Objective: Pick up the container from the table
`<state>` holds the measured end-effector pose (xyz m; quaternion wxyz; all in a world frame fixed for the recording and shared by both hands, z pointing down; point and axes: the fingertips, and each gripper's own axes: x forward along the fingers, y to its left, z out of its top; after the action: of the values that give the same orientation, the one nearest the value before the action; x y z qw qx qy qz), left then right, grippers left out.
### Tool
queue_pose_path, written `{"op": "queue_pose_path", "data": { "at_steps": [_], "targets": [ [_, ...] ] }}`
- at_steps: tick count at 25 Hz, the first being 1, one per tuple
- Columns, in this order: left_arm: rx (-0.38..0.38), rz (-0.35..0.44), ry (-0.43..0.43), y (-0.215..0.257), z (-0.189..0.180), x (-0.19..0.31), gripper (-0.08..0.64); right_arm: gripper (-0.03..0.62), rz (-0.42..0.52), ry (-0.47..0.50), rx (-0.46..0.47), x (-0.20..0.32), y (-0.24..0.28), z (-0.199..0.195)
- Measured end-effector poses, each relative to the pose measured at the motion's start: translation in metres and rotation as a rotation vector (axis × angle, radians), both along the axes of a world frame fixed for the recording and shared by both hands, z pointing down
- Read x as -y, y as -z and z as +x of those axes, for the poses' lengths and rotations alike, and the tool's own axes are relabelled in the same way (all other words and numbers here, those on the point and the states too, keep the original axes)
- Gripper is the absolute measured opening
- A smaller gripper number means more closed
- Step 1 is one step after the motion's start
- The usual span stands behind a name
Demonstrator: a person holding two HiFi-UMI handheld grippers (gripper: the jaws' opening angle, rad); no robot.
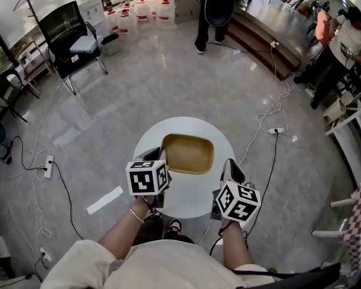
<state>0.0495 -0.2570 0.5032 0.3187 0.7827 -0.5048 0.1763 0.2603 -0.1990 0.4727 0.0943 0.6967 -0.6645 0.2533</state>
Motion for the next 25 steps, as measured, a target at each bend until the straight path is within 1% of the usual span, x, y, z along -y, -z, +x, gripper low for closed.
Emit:
{"op": "queue_pose_path", "data": {
  "at_steps": [5, 8, 13, 16, 20, 25],
  "targets": [
    [-0.021, 0.023, 0.064, 0.02, -0.017, -0.012, 0.037, 0.025, 0.041, 0.07, -0.013, -0.003, 0.024, -0.018],
    [-0.031, 0.048, 0.119, 0.031, -0.029, -0.014, 0.037, 0.025, 0.078, 0.127, -0.028, 0.007, 0.039, -0.028],
    [-0.029, 0.038, 0.18, 0.03, -0.057, -0.034, 0.037, 0.025, 0.115, 0.184, -0.026, 0.002, 0.047, -0.05],
    [-0.025, 0.039, 0.233, 0.032, -0.073, -0.046, 0.037, 0.025, 0.135, 0.23, -0.009, 0.003, 0.053, -0.065],
    [-0.032, 0.032, 0.324, 0.035, -0.102, -0.058, 0.037, 0.025, 0.153, 0.319, 0.016, 0.009, 0.062, -0.099],
    [-0.027, 0.045, 0.418, 0.044, -0.144, -0.074, 0.037, 0.025, 0.176, 0.42, 0.014, 0.014, 0.074, -0.145]
  ]
}}
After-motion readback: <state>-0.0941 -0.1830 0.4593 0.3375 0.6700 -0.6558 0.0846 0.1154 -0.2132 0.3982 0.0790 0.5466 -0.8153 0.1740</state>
